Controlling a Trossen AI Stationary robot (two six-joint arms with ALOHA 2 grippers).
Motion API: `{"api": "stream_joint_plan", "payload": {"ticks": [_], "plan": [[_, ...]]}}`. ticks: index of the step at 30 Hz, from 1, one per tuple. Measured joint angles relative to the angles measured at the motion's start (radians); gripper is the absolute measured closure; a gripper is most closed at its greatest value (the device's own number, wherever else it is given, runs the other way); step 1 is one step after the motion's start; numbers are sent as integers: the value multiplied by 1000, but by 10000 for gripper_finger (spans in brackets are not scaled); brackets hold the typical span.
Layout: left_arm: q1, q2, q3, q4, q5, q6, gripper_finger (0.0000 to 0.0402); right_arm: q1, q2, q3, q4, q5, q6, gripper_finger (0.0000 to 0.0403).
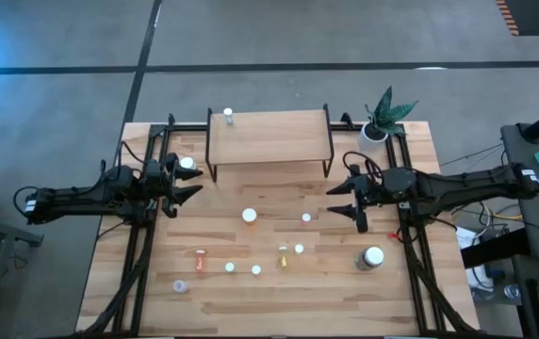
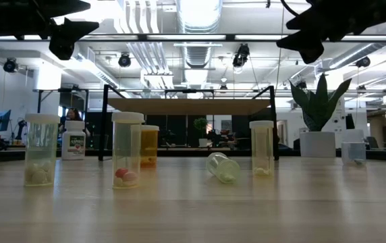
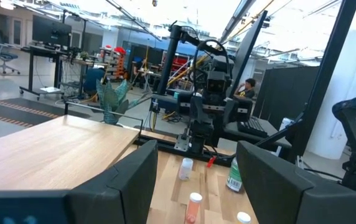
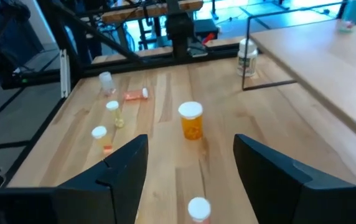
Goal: Pick and place medicine bottles onto shelf by color
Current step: Put the right pink medicine bottle on the shelf
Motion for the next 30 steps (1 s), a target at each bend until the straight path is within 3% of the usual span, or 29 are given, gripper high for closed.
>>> {"api": "stream_joint_plan", "payload": {"ticks": [10,21,30], "plan": [[0,0,0,0,0,0,198,56,128,44,-9,2,18,170],[0,2,0,0,0,6,198,56,355,120,-63,11,21,99],[0,2,0,-1,0,7,198,53,473,115,-52,60,13,110]]}}
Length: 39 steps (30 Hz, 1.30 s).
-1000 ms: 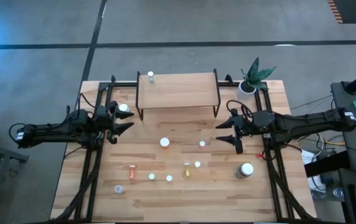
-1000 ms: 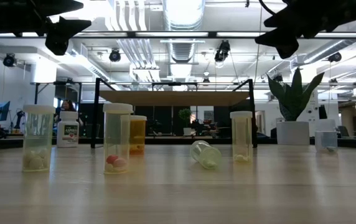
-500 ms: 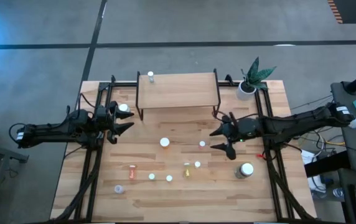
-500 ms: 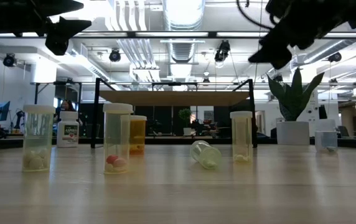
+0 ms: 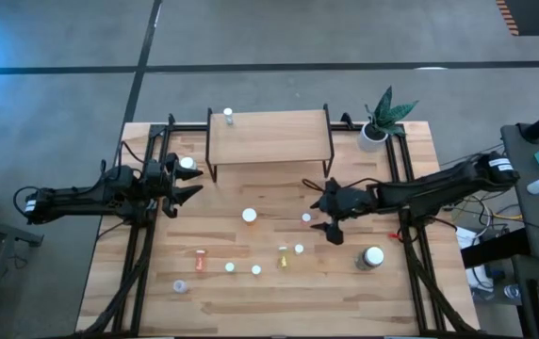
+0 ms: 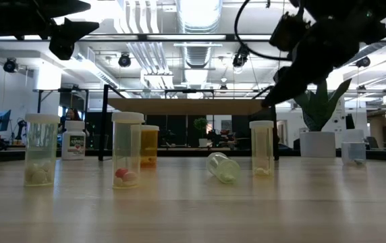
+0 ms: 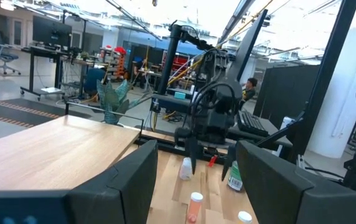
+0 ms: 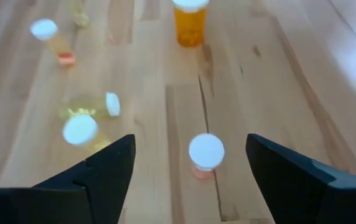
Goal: Pick and place medicine bottles onto shelf by color
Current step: Put the right pink medicine bottle on the shelf
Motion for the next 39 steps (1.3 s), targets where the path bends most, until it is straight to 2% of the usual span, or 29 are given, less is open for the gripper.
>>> {"api": "stream_joint_plan", "payload": {"ticks": [17,28,34,39], "plan": [[0,0,0,0,0,2,198,-12,74,-167,327,93,15,113],[0,2,-1,0,0,2,198,-13,229,-176,473,78,13,114],[0,3,-1,0,0,2,198,-13,306,-176,577,71,13,131],[0,4,-1,0,-1,2,198,-13,328,-168,583,71,14,159]]}}
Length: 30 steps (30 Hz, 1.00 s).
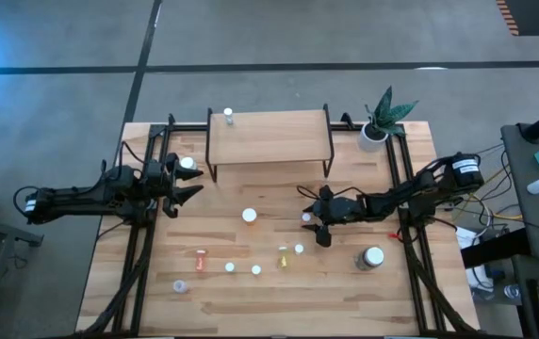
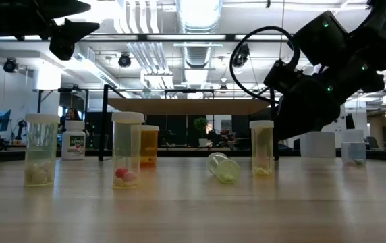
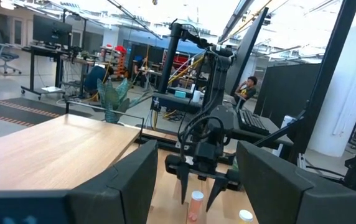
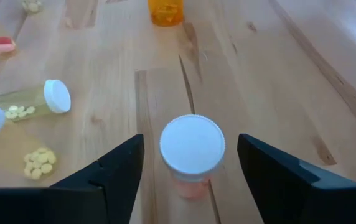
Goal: Pick and place medicine bottles onto shelf by color
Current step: Put the right pink medicine bottle on the shelf
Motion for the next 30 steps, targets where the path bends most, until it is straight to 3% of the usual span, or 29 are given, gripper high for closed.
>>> {"api": "stream_joint_plan", "payload": {"ticks": [22,30], "plan": [[0,0,0,0,0,-5,198,0,-10,3,-10,3,10,286],[0,0,0,0,0,-5,198,0,-10,11,-11,2,11,300]]}}
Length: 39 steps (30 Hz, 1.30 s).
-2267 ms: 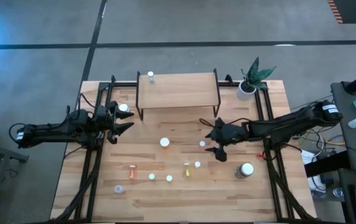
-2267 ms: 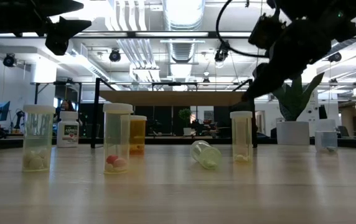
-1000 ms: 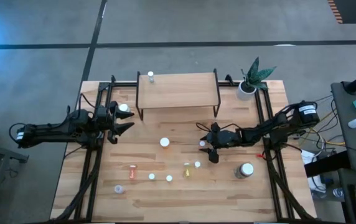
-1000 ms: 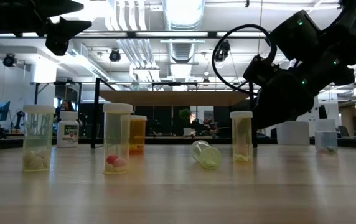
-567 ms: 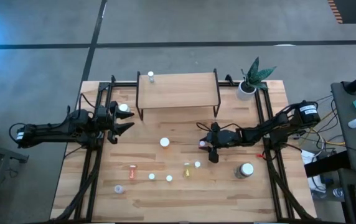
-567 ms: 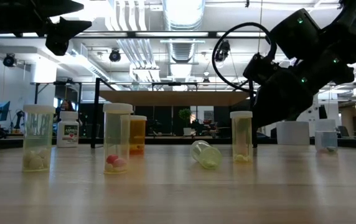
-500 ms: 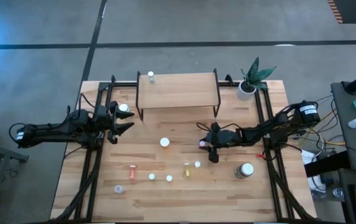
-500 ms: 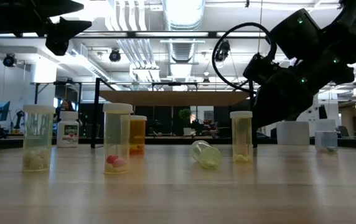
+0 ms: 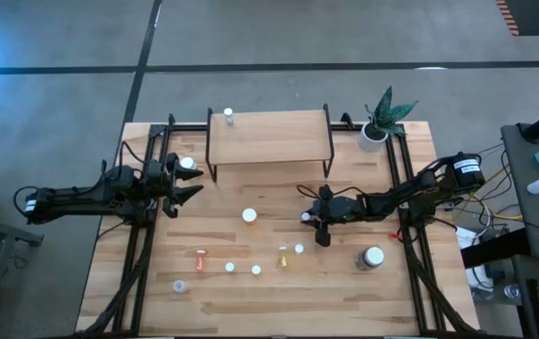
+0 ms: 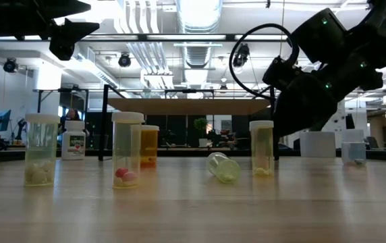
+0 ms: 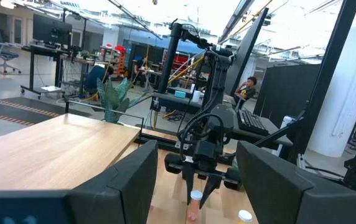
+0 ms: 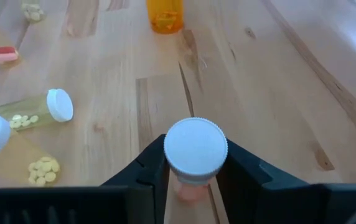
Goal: Pick and place medicine bottles onto shelf by color
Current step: Put the right pink medicine bottle on the shelf
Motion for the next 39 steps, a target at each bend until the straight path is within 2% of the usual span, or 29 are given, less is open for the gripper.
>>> {"api": "stream_joint_plan", "payload": {"ticks": [11,16,24,31,36,39], "plan": [[0,0,0,0,0,0,198,0,-15,55,-10,-64,-3,296],[0,0,0,0,0,0,198,0,-80,117,-123,-71,-38,300],[0,-1,0,0,0,1,198,-7,-191,246,-290,-71,-126,286],[0,-1,0,0,0,1,198,-64,-216,357,-405,-85,-193,286],[0,0,0,0,1,0,198,-134,-216,408,-409,-185,-203,291],[0,0,0,0,1,-3,198,-171,-216,435,-428,-210,-219,290]]}}
